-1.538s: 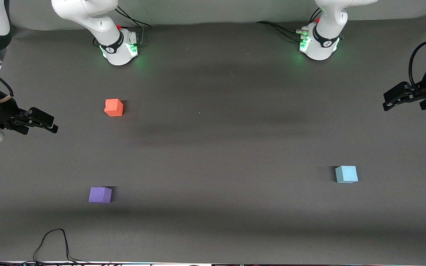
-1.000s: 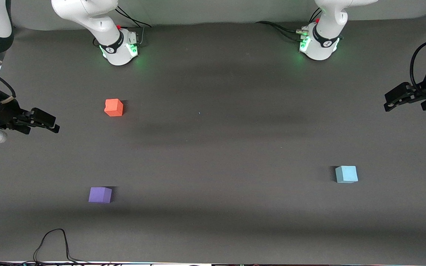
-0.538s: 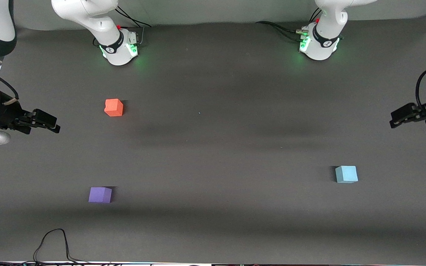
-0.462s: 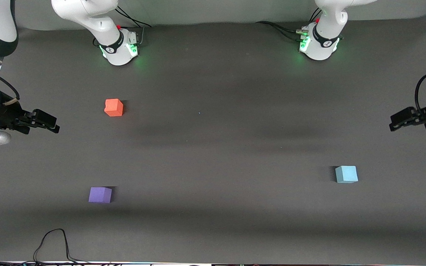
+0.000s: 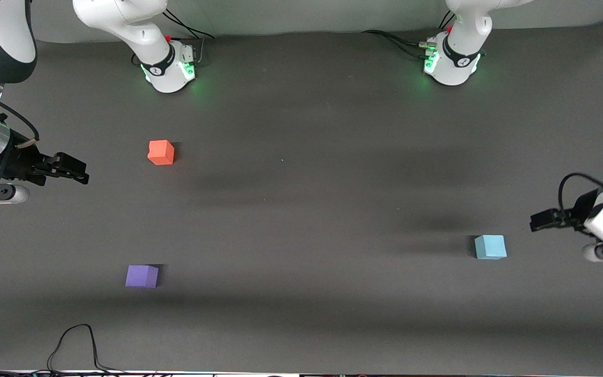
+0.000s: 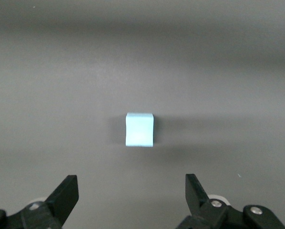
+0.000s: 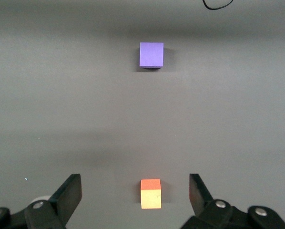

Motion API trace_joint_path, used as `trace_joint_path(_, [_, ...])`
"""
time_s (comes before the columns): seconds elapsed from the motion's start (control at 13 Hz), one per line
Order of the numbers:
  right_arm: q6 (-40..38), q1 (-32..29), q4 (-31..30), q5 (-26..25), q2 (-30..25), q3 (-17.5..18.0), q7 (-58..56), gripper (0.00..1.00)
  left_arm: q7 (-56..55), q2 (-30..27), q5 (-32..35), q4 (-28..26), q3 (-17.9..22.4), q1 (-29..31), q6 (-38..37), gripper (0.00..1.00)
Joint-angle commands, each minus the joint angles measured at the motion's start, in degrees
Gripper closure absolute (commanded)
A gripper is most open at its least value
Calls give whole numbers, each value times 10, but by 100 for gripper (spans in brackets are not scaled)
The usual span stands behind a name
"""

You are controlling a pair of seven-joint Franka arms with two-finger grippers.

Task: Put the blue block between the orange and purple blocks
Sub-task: 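Lower the left gripper over the light blue cube and grasp it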

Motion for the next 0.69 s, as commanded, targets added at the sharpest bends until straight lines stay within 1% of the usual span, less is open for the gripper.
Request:
trace_joint_path(0.0, [2, 3, -19, -1, -16, -6, 5, 0, 9, 42, 10, 7, -2, 1, 45, 0])
trace_joint_path(0.15, [4, 3, -19, 3, -17, -6, 5, 0, 9, 70, 12, 3, -1, 1, 69, 0])
trace_joint_path(0.23, [4, 2, -21, 12, -17, -7, 5, 0, 9, 77, 21, -8, -1, 0, 89, 0])
trace_joint_path(0.46, [4, 3, -21, 13, -17, -15, 4, 0, 9, 85, 56, -81, -2, 0, 174, 0])
trace_joint_path(0.62, [4, 3, -22, 13, -17, -15, 4, 0, 8, 86, 57, -135, -2, 0, 242, 0])
